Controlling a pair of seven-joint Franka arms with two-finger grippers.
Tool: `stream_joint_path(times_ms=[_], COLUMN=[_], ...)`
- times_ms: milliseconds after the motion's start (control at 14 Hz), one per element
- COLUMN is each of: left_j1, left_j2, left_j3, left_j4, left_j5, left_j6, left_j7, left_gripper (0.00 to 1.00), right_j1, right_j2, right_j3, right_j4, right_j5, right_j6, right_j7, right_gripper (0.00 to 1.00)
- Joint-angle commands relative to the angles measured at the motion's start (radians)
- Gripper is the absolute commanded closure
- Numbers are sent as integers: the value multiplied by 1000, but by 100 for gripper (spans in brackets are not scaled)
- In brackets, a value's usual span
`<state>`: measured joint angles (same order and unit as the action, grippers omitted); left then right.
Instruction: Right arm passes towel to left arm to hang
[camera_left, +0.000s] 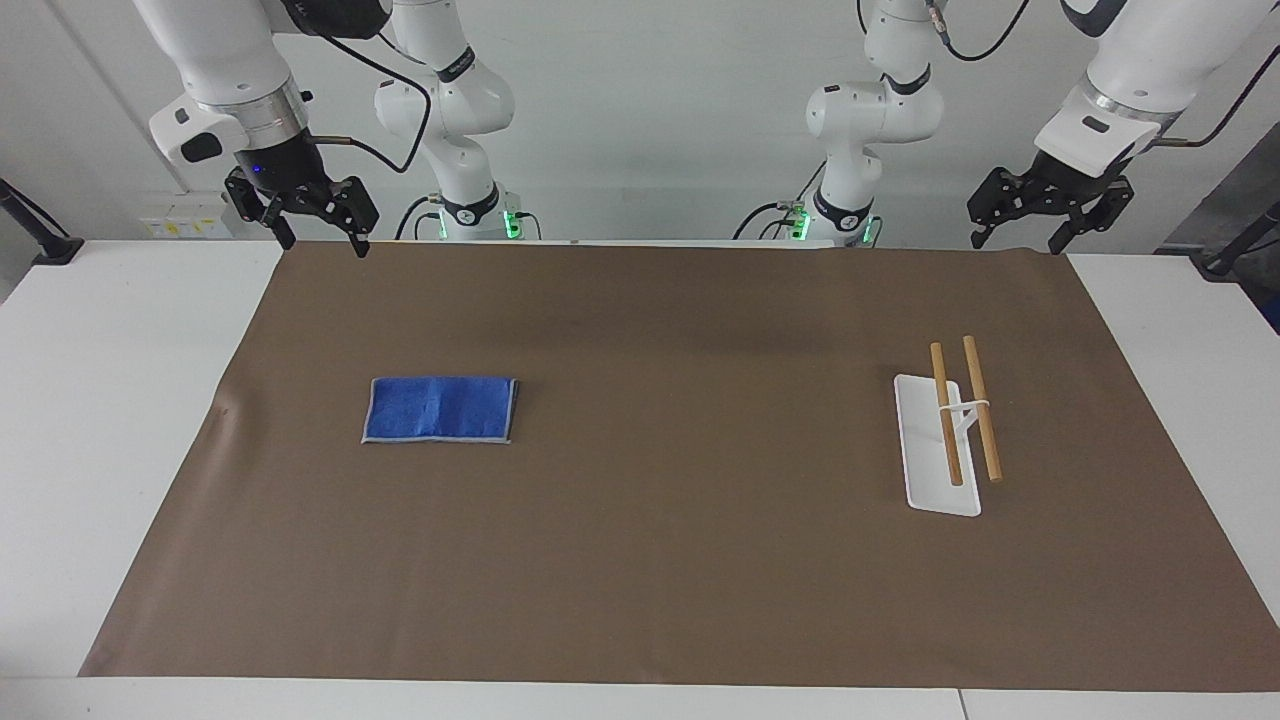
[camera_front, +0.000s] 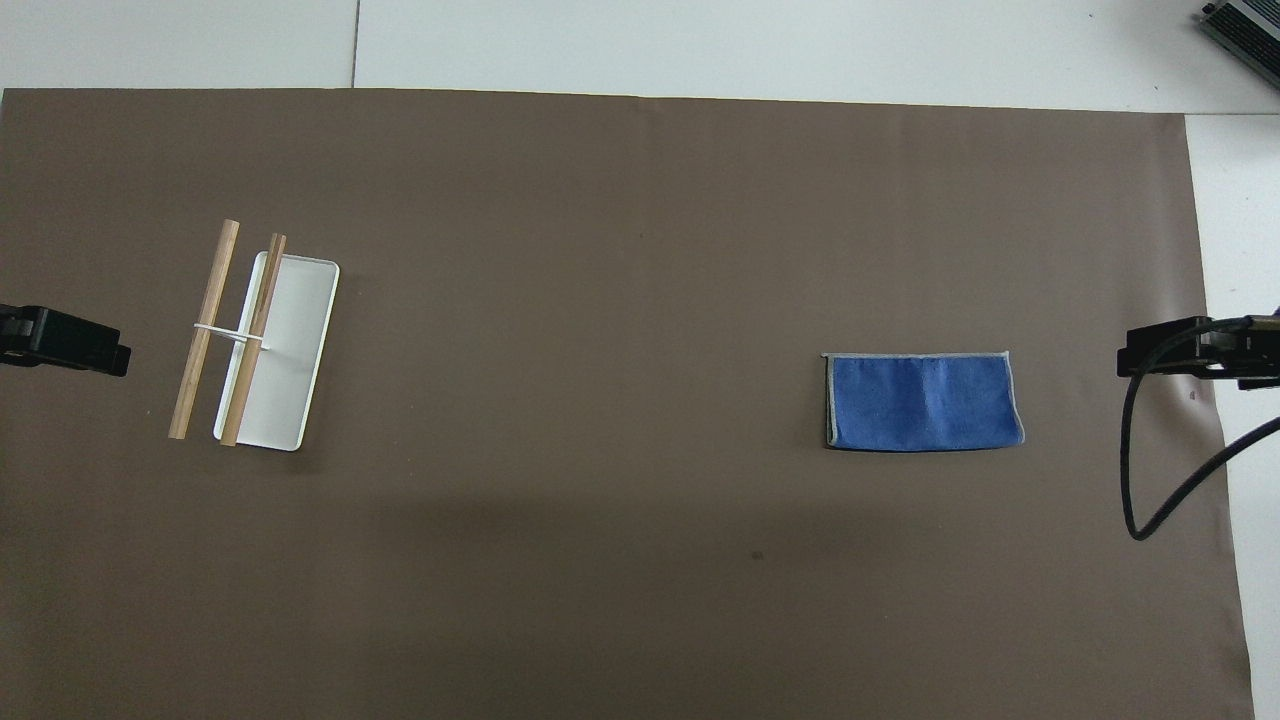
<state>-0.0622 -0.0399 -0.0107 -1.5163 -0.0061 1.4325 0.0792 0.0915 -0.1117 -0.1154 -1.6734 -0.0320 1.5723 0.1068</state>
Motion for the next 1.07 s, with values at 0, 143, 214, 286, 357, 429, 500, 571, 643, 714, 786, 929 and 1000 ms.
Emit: stream_joint_path(times_ms=[0, 143, 214, 286, 357, 429, 500, 571, 643, 714, 786, 929, 1000], left_j1=[-4, -5, -1, 8, 10, 10, 10, 10, 10, 10, 10, 10, 10], left_j2=[-11, -20, -20, -20, -24, -26, -28, -28, -28, -26, -28, -28, -28], left_j3=[6, 6, 8, 12, 14, 15, 15, 15, 15, 17, 17, 17, 17], left_j4=[4, -7, -8, -8, -10, -19, -21, -21, -21, -21, -21, -21, -21], left_j5=[-11, -11, -11, -11, -11, -11, -11, -11, -11, -11, -11, -11, -11], left_j6=[-14, -12, -14, -17, -23, -21, -21, -21, -21, -21, -21, -21, -21], left_j7=[5, 16, 13, 8, 8, 8, 8, 8, 8, 8, 8, 8, 8], left_gripper=[0, 0, 0, 0, 0, 0, 0, 0, 0, 0, 0, 0, 0], right_j1=[11, 19, 19, 19, 19, 20, 20, 20, 19, 17, 19, 19, 17], right_j2=[-11, -14, -14, -13, -13, -13, -13, -13, -14, -14, -14, -16, -16], right_j3=[-7, -4, -4, -4, -3, -3, -1, -1, -3, -1, -1, -1, -1], right_j4=[-14, -17, -19, -16, -15, -15, -15, -17, -20, -20, -20, -20, -20], right_j5=[-20, -20, -20, -20, -20, -22, -20, -20, -20, -20, -20, -16, -14], right_j6=[0, -5, 4, 2, -6, -6, -2, 1, 5, 5, -1, 0, -5], right_j7=[-9, -1, -3, -7, -6, -6, -6, -6, -6, -7, -10, -9, -10], right_gripper=[0, 0, 0, 0, 0, 0, 0, 0, 0, 0, 0, 0, 0])
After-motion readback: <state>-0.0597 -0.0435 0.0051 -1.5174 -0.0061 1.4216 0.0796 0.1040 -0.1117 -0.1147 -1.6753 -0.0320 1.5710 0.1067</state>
